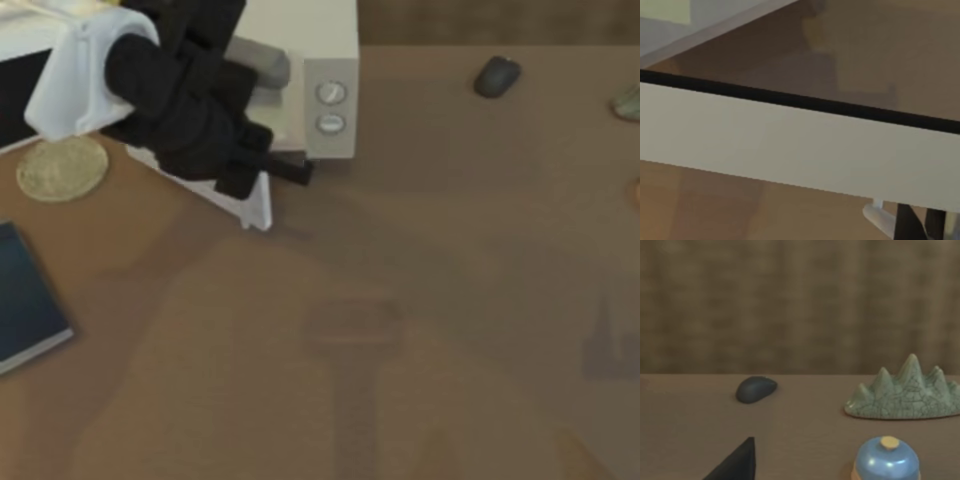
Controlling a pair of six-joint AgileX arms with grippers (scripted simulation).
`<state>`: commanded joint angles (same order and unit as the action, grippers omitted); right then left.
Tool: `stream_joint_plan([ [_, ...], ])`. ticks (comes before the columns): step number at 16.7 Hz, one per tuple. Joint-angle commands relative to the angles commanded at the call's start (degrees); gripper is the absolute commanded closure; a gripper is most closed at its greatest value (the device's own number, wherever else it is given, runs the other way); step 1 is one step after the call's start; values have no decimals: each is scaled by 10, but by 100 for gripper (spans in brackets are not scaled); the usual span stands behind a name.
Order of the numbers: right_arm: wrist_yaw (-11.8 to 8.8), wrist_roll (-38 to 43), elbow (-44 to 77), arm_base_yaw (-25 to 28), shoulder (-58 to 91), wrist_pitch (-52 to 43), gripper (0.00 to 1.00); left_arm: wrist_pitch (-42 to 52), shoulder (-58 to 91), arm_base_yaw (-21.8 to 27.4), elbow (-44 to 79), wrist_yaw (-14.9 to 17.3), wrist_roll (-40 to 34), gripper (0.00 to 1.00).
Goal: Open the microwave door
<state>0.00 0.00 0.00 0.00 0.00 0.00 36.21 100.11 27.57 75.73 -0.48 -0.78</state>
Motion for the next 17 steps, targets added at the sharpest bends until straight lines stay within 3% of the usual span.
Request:
stream_joint_plan([
  [4,0,0,0,0,0,0,0,-6,-20,-11,-17,18,33,100],
  [17,0,0,0,0,0,0,0,-6,-20,-11,-17,18,33,100],
])
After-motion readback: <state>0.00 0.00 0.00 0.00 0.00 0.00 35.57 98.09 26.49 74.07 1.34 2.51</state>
